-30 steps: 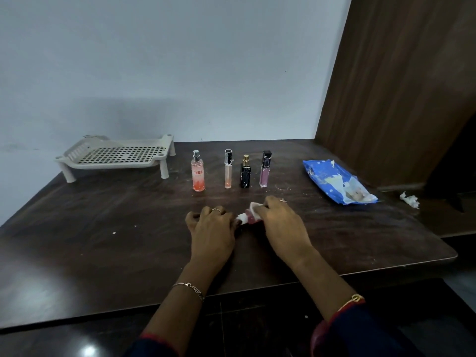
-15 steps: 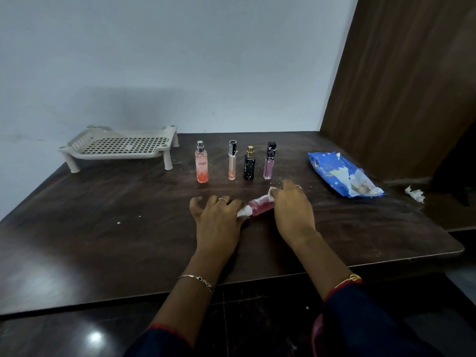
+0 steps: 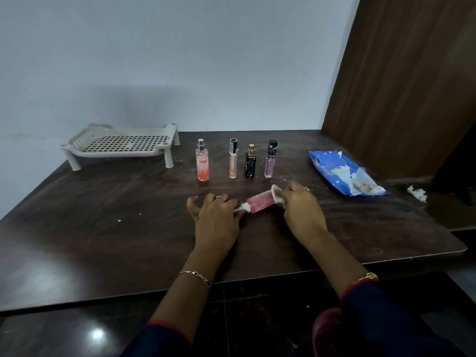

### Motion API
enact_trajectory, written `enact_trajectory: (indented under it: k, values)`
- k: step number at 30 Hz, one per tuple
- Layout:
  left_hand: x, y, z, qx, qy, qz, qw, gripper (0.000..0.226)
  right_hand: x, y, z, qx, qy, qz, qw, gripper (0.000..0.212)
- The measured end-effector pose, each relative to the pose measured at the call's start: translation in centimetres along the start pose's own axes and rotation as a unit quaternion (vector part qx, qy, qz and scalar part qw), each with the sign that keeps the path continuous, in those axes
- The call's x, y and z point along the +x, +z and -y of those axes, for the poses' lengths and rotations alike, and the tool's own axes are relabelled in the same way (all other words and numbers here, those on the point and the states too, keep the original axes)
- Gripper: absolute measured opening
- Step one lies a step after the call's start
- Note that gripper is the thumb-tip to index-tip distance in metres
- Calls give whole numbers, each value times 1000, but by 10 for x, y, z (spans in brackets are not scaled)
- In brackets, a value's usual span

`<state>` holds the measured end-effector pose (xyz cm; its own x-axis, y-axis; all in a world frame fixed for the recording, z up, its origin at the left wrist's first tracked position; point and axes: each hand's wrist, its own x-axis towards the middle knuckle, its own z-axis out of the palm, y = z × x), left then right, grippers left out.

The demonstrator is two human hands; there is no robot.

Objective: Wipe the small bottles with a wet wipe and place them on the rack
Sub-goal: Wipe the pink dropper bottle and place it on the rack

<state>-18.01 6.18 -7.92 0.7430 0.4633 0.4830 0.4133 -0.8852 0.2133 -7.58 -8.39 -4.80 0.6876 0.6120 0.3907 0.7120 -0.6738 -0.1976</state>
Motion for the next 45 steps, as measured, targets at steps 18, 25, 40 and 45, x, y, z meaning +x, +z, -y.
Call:
enact_trajectory:
  k: [18,25,40,45]
  values:
    - [0,2,3,-46,-21,7,999,27,3,1,8,12,17,-15,1000,33]
    - [0,-2,-1,-36,11,-10,999,24,3,-2,28,-16,29,-23,999,22]
    - [5,2,1,-44,-16,22,999,26,10,2,-4,-14,-34,12,999,29]
    - [5,2,2,-50,-19,23,998,26,5,6,28,-9,-27,-3,1000,26]
